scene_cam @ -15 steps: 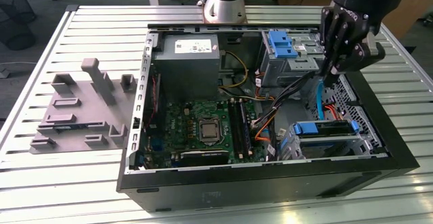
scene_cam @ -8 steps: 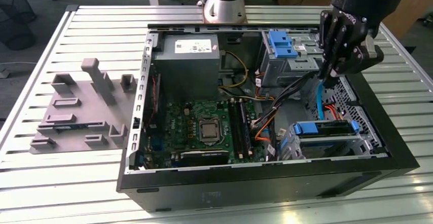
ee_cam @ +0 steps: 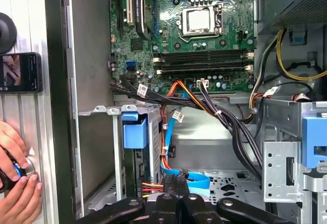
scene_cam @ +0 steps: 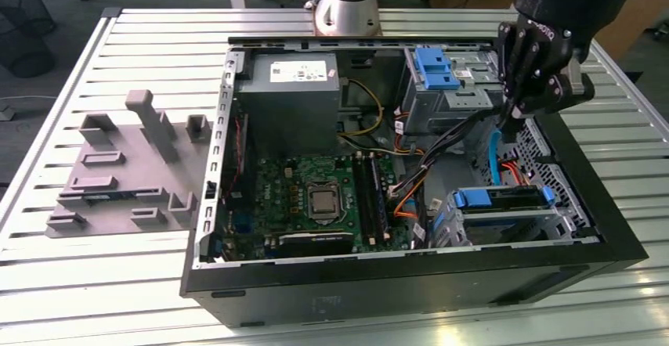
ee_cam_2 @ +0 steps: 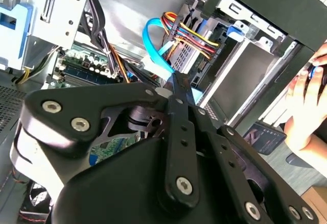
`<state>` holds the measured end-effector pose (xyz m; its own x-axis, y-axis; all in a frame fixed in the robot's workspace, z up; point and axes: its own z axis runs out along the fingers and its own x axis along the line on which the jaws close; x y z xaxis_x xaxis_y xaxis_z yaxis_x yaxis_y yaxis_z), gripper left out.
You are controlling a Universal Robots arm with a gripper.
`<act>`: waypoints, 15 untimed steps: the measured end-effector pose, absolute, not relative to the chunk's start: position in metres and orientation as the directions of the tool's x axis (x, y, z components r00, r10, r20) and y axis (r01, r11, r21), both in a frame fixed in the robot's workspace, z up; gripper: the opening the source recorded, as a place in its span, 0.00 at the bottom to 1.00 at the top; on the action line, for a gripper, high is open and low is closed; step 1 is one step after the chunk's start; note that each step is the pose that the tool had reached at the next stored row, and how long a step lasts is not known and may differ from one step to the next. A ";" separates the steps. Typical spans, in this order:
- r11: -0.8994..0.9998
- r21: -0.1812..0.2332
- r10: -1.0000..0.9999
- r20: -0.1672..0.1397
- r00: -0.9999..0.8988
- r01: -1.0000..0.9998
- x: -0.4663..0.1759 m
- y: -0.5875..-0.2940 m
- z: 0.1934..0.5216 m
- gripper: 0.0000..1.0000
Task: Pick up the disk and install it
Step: 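Insert the second disk wire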
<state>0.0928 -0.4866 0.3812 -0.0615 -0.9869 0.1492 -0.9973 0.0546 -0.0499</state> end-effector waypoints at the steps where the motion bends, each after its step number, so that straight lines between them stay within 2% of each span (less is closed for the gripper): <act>1: 0.055 -0.050 -0.987 0.150 -0.062 -0.997 0.093 -0.487 0.381 0.11; 4: 0.054 -0.050 -0.987 0.151 -0.061 -0.997 0.093 -0.487 0.380 0.12; 5: 0.054 -0.050 -0.986 0.152 -0.061 -0.997 0.093 -0.487 0.379 0.18; 15: 0.053 -0.057 -0.980 0.190 -0.063 -0.997 0.093 -0.487 0.372 0.18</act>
